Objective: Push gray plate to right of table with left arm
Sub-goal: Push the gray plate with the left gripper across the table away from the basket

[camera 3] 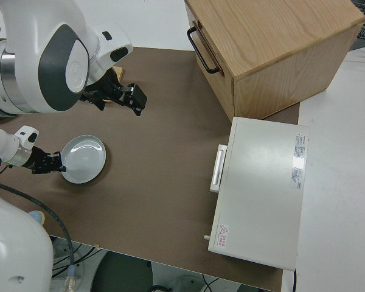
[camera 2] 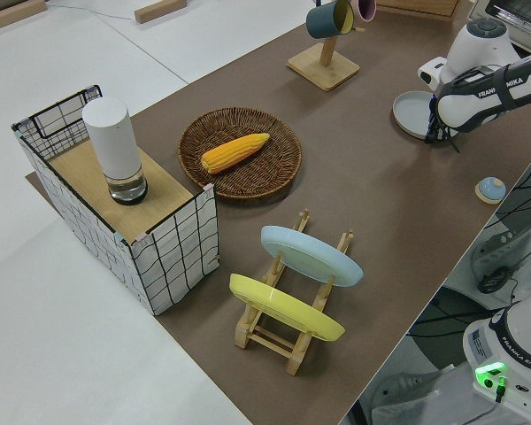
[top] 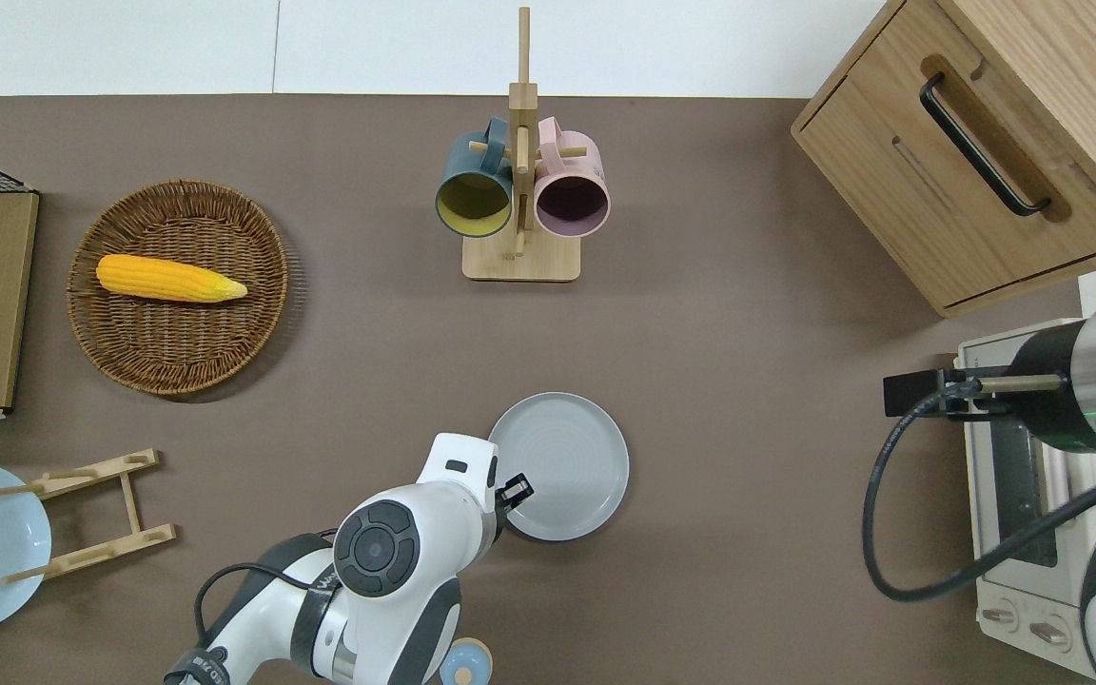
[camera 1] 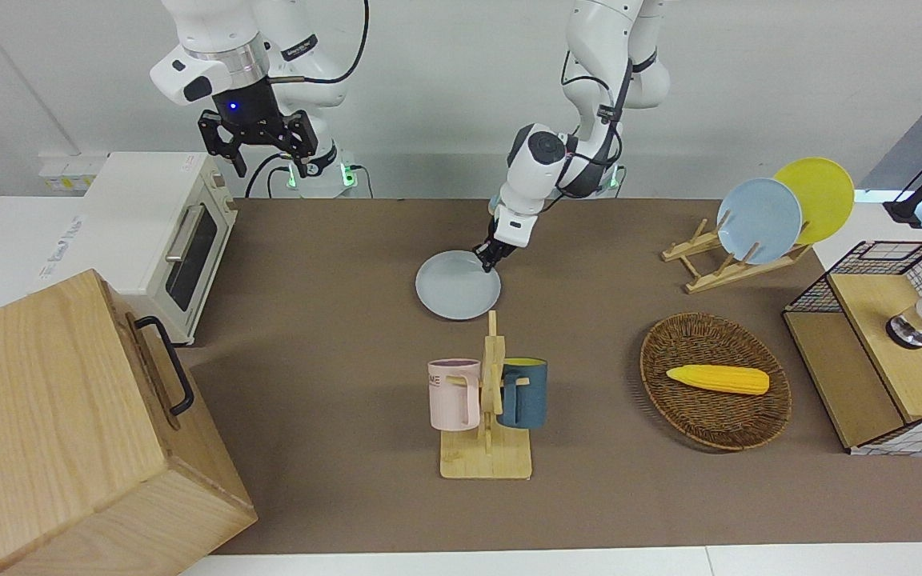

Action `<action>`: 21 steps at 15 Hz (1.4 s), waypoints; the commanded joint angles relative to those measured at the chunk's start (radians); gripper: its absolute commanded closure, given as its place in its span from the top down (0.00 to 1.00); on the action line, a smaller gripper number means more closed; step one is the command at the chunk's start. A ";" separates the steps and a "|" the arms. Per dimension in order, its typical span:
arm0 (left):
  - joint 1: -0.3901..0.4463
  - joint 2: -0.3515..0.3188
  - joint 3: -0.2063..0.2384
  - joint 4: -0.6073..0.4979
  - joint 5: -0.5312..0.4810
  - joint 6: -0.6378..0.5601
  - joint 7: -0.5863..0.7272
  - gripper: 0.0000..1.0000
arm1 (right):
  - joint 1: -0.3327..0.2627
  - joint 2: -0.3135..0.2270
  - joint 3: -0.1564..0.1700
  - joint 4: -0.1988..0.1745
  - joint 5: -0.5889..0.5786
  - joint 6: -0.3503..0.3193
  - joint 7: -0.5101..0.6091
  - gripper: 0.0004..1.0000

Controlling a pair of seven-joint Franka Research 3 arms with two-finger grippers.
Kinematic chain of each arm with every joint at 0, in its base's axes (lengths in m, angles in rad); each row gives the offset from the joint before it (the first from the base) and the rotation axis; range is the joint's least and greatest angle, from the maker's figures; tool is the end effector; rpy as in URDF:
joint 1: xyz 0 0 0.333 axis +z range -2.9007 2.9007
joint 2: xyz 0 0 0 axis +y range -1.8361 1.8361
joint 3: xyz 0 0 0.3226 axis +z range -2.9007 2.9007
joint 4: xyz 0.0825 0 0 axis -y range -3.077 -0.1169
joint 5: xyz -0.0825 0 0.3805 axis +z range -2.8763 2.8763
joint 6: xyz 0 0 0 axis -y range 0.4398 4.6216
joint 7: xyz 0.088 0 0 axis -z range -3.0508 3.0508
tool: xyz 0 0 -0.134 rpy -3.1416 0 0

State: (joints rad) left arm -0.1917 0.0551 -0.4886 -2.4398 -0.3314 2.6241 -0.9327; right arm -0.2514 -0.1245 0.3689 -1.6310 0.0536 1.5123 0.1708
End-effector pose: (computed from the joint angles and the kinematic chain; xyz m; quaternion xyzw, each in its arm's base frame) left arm 0.3898 -0.3126 0.2779 0.9575 0.2612 -0.0299 0.1188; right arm 0.5017 0.0789 0.6320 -0.9996 0.0264 0.0019 0.0041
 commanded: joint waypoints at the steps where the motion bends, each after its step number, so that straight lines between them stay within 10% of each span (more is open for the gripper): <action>1: -0.098 0.114 0.030 0.030 -0.014 0.083 -0.080 0.00 | -0.025 -0.027 0.015 -0.027 0.022 0.000 0.010 1.00; 16: -0.222 0.210 0.077 0.136 -0.014 0.123 -0.120 0.00 | -0.025 -0.027 0.015 -0.027 0.022 0.000 0.010 1.00; 19: -0.222 0.210 0.079 0.134 -0.015 0.122 -0.117 0.54 | -0.025 -0.027 0.015 -0.027 0.022 0.000 0.010 1.00; 21: -0.222 0.210 0.079 0.136 -0.023 0.122 -0.118 0.73 | -0.025 -0.027 0.015 -0.027 0.022 0.000 0.010 1.00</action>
State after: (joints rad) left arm -0.3856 0.1971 -0.4235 -2.3178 -0.3342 2.7217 -1.0458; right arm -0.2514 -0.1245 0.3689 -1.6310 0.0536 1.5123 0.1708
